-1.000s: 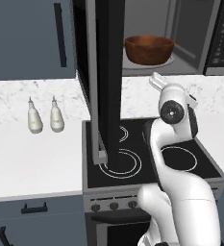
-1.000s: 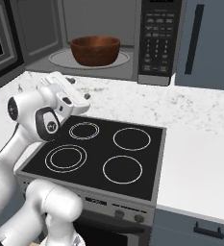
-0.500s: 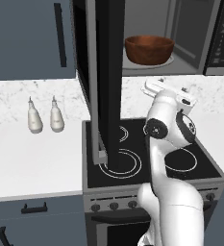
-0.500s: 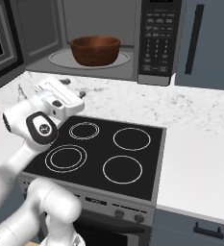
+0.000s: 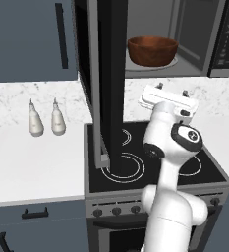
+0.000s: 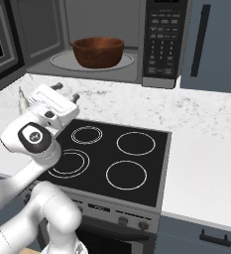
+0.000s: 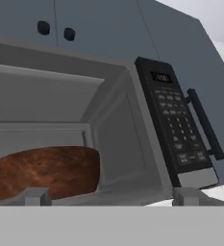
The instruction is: Pick the lemon from the sink and place it in the bowl. Then pick the bowl and place it in the microwave. Then close the microwave door and press the start button.
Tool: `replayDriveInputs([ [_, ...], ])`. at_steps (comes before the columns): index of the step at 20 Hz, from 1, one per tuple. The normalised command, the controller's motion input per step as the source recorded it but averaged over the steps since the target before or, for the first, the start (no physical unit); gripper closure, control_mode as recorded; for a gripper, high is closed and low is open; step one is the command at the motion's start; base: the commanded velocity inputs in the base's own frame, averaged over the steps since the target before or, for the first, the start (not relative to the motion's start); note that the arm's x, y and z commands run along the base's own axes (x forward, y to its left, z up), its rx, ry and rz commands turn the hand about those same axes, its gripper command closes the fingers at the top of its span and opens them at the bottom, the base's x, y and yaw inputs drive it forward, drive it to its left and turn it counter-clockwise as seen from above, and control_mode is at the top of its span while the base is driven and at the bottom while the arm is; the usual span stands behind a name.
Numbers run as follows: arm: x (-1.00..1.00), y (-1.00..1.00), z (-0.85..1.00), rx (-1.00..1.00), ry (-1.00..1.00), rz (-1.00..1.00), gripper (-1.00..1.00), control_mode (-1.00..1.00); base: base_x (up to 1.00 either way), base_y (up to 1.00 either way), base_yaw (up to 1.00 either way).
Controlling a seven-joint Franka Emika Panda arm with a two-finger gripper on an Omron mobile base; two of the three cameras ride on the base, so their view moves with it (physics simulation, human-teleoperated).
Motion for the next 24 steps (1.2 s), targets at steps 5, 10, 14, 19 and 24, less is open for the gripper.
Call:
replayDriveInputs([
  [5, -0.06, 0.88, 0.0, -0.04, -0.11, -0.01, -1.0, -1.0, 0.0, 0.0, 0.0],
  [10, -0.08, 0.93, 0.0, 0.0, -0.05, -0.03, -1.0, -1.0, 0.0, 0.0, 0.0],
  [14, -0.12, 0.89, 0.0, 0.0, -0.06, -0.04, -1.0, -1.0, 0.0, 0.0, 0.0],
  [19, -0.07, 0.88, -0.03, 0.0, -0.05, -0.03, -1.0, -1.0, 0.0, 0.0, 0.0],
  [24, -0.01, 0.84, -0.52, -0.01, -0.1, -0.01, -1.0, -1.0, 0.0, 0.0, 0.0],
])
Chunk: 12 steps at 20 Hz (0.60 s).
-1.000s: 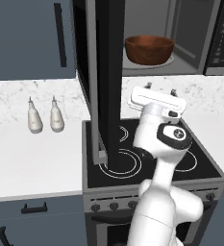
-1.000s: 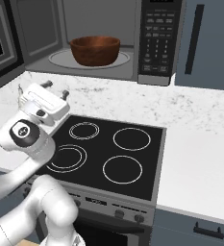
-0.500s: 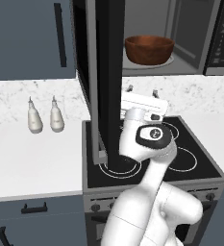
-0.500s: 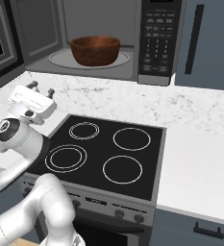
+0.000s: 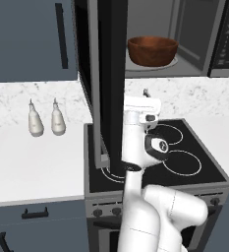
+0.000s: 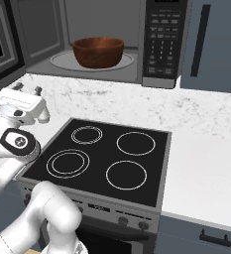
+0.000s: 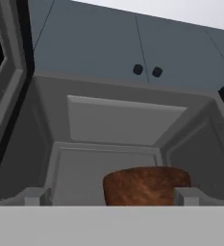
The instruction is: Pick the lemon from the sink and place it in the bowl. Then pick the bowl and place it in the microwave. Then close the microwave door and press the start button.
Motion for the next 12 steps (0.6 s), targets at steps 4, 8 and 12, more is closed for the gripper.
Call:
replayDriveInputs([
  [4, 0.0, 0.95, -0.51, -0.01, -0.06, -0.02, -1.0, -1.0, 0.0, 0.0, 0.0],
  [8, 0.0, 0.97, -0.46, -0.03, -0.02, -0.02, -1.0, -1.0, 0.0, 0.0, 0.0],
  [12, 0.0, 0.93, -0.58, -0.03, -0.01, -0.03, -1.0, -1.0, 0.0, 0.0, 0.0],
])
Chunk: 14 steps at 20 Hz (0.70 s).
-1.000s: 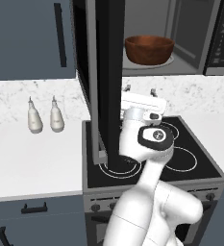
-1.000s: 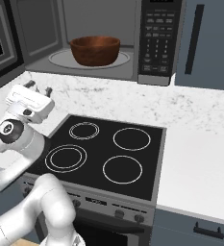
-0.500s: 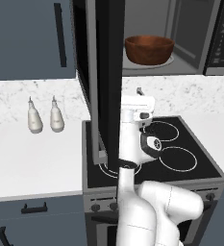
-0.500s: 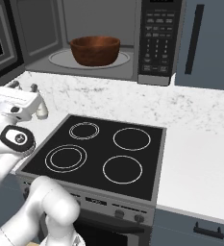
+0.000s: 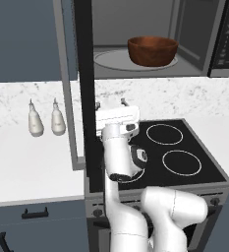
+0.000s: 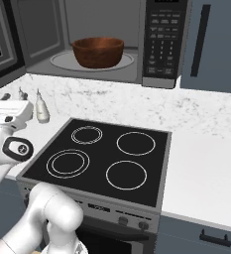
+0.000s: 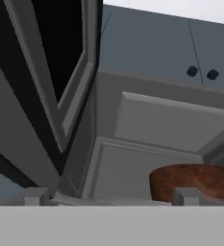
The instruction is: Pick the lemon from the sink and place it in the bowl. Then pick the bowl and place it in the microwave. Then close the microwave door and press the start button.
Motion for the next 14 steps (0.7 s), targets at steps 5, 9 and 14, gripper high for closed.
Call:
replayDriveInputs([
  [5, -0.06, 0.94, -0.34, -0.01, -0.07, -0.03, -1.0, -1.0, 0.0, 0.0, 0.0],
  [9, -0.29, 1.0, 0.0, -0.03, -0.18, -0.06, -1.0, -1.0, 0.0, 0.0, 0.0],
  [14, -0.29, 1.0, 0.1, 0.0, -0.22, -0.12, -1.0, -1.0, 0.0, 0.0, 0.0],
])
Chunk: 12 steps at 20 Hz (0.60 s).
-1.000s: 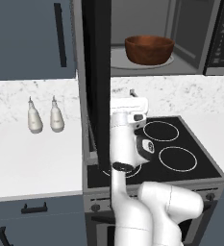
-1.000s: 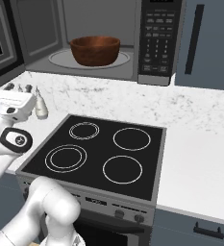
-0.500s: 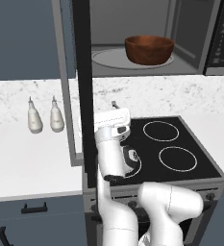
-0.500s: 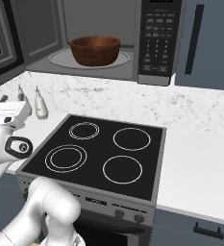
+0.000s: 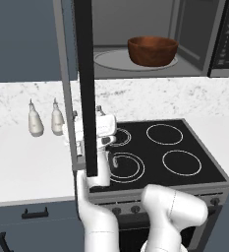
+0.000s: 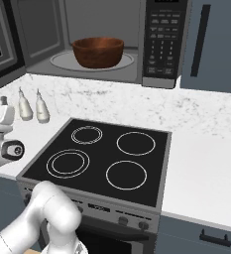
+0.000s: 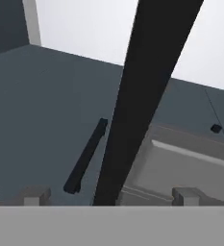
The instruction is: Pick the lemon from the sink and place it in the bowl. Then pick the bowl and place it in the microwave. Then close the microwave door and press the start button.
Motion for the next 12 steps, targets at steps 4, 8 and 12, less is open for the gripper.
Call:
replayDriveInputs([
  [4, -0.33, 1.0, 0.22, 0.02, -0.25, -0.17, -1.0, -1.0, 0.0, 0.0, 0.0],
  [8, -0.34, 0.78, 0.25, 0.09, -0.23, -0.17, -1.0, -1.0, 0.0, 0.0, 0.0],
  [12, -0.38, 0.26, 0.41, 0.23, -0.22, -0.12, -1.0, -1.0, 0.0, 0.0, 0.0],
])
